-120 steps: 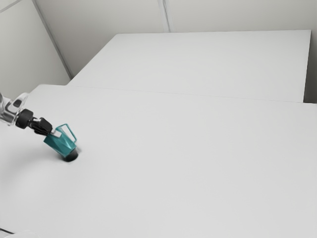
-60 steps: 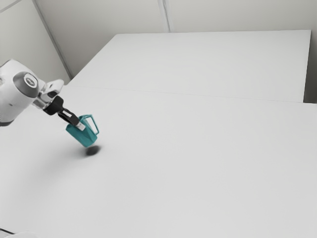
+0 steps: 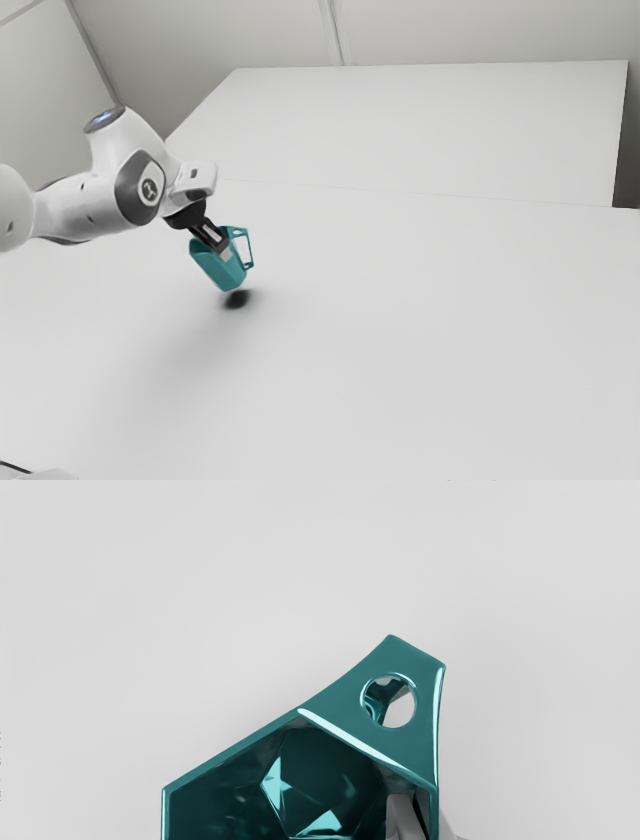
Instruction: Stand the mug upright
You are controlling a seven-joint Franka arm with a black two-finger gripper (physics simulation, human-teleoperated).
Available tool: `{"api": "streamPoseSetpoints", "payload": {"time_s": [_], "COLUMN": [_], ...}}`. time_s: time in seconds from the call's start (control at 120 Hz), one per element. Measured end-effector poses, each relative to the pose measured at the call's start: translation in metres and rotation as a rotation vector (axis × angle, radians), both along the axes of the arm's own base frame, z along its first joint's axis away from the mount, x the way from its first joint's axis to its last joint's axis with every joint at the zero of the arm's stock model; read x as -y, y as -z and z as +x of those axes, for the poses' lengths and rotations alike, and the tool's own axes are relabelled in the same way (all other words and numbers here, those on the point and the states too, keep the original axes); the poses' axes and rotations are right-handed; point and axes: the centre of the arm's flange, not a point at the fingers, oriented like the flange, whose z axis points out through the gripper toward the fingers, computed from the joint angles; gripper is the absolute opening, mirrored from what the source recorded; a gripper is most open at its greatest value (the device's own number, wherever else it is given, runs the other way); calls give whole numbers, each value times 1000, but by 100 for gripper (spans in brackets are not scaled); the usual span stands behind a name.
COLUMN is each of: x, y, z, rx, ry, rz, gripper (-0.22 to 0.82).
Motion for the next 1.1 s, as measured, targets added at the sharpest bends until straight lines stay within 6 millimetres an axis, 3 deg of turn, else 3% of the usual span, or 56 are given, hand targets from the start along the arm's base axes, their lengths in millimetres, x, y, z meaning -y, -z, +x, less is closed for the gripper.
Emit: {"api": "streamPoseSetpoints", "payload": {"time_s": [0.1,0.325,0.533,1.1], "x": [-2,29,33,53], "y": [7,22,26,46], "z": [-4,-10,-23,-22], "rx": [13,23,18,-33], "ry": [-73,-143,-211,-266], "rz": [-7,-31,-19,-68], "gripper": [-18,-18,-18,-18]}}
